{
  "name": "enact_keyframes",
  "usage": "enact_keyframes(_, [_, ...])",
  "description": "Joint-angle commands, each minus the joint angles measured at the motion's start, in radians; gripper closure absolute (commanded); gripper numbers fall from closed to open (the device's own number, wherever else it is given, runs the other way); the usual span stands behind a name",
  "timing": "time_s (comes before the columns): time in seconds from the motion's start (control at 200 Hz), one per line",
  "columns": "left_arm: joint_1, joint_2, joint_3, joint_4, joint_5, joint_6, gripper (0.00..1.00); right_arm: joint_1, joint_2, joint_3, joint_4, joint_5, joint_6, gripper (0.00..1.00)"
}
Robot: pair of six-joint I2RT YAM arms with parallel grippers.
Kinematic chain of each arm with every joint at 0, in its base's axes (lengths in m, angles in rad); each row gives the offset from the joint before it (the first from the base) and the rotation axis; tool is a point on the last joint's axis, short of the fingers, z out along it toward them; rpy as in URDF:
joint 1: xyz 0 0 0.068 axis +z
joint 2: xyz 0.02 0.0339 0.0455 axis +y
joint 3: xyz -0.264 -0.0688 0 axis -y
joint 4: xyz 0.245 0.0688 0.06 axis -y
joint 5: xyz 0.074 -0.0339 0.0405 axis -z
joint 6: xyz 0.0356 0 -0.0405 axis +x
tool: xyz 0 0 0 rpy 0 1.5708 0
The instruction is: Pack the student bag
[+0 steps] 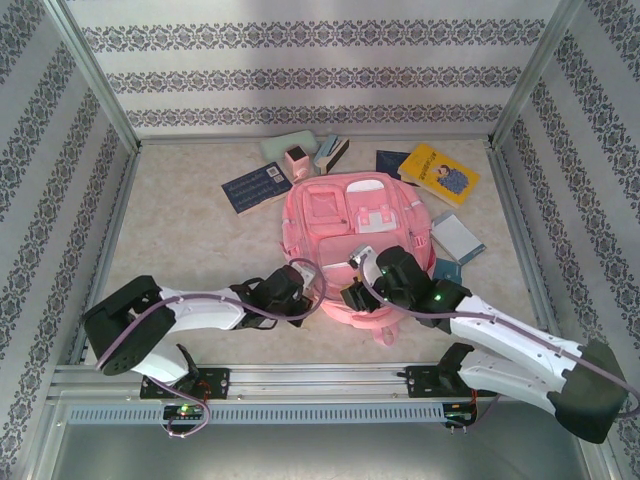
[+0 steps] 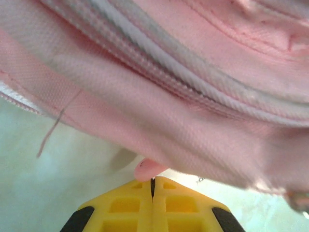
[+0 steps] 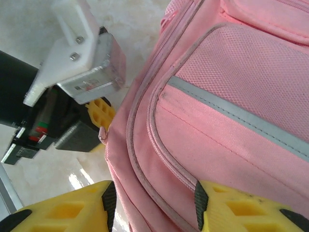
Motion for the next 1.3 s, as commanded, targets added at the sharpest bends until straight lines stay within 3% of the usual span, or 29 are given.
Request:
enact_keyframes(0.0, [0.014, -0.05, -0.028, 0.09, 0.018, -0.014, 1.0, 0.017, 0.061, 0.088, -0.065, 0.008, -0.121, 0.48])
enact_keyframes(0.215, [0.015, -0.092, -0.067, 0.127, 0.029, -0.02, 1.0, 0.062, 0.178, 0.16, -0.147, -0.028, -0.223, 0.41])
enact_keyframes(0.36, [0.016, -0.097, -0.071, 0.129, 0.042, -0.02, 1.0, 0.128, 0.237, 0.214, -0.24, 0.029, -0.319, 0.37])
enact_keyframes(0.415, [0.015, -0.119, -0.086, 0.126, 0.019, -0.024, 0.95, 0.149, 0.237, 0.219, -0.27, 0.071, -0.376, 0.36])
enact_keyframes(0.585, [0.033, -0.293, -0.19, 0.138, -0.078, -0.056, 0.85, 0.153, 0.235, 0.185, -0.219, 0.062, -0.461, 0.33])
enact_keyframes(0.874, [0.066, -0.549, -0.272, 0.041, -0.123, -0.094, 0.76, 0.164, 0.446, 0.253, -0.169, 0.11, -0.475, 0.36])
enact_keyframes(0.989, [0.068, -0.605, -0.287, 0.005, -0.128, -0.089, 0.7, 0.17, 0.495, 0.263, -0.135, 0.206, -0.482, 0.5])
enact_keyframes(1.119, [0.068, -0.637, -0.285, -0.045, -0.145, -0.085, 0.55, 0.169, 0.497, 0.271, -0.119, 0.29, -0.492, 0.83])
enact_keyframes(1.214, [0.068, -0.641, -0.276, -0.075, -0.173, -0.098, 0.39, 0.168, 0.468, 0.259, -0.098, 0.327, -0.495, 0.99])
enact_keyframes(1.294, [0.068, -0.633, -0.265, -0.095, -0.197, -0.104, 0.32, 0.167, 0.441, 0.255, -0.095, 0.339, -0.495, 1.0])
